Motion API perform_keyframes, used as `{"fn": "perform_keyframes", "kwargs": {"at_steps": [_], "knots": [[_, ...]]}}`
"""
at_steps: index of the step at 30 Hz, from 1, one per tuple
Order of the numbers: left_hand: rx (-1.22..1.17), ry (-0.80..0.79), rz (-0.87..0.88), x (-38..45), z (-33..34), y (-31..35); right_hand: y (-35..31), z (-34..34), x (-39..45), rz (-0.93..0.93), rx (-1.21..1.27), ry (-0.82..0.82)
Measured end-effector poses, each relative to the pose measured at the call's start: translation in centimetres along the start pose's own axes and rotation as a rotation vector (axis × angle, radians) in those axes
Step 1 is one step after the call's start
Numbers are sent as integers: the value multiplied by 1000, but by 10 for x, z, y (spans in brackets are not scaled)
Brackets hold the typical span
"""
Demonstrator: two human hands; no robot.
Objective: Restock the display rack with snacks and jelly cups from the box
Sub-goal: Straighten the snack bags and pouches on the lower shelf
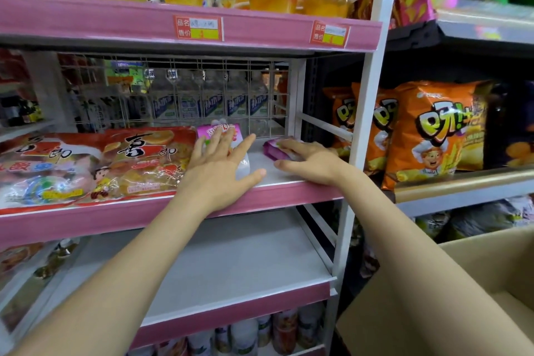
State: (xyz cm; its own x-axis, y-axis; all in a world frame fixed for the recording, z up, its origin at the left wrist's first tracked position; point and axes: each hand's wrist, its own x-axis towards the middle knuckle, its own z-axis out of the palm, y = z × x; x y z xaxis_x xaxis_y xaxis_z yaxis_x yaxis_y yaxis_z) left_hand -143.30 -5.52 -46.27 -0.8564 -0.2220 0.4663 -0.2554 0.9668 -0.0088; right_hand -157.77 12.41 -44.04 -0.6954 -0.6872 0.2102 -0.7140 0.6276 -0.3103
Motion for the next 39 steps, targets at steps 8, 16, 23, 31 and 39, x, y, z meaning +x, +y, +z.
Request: {"fn": "perform_keyframes", "kwargs": {"at_steps": [8, 16, 23, 31, 39], "knots": [[-9, 9, 7, -2, -3, 1, -3, 6, 0, 137, 66, 72], [1, 8, 4, -1, -2, -1, -4, 6, -5, 149, 353, 320], [-44, -1, -8, -2, -5, -1, -9, 0, -18, 145, 411, 437], [-105, -3, -2, 4, -5, -4, -19, -5, -36, 20, 702, 700], [-460, 177, 40, -1, -21, 0, -55, 3, -42, -184, 1045, 560]]}}
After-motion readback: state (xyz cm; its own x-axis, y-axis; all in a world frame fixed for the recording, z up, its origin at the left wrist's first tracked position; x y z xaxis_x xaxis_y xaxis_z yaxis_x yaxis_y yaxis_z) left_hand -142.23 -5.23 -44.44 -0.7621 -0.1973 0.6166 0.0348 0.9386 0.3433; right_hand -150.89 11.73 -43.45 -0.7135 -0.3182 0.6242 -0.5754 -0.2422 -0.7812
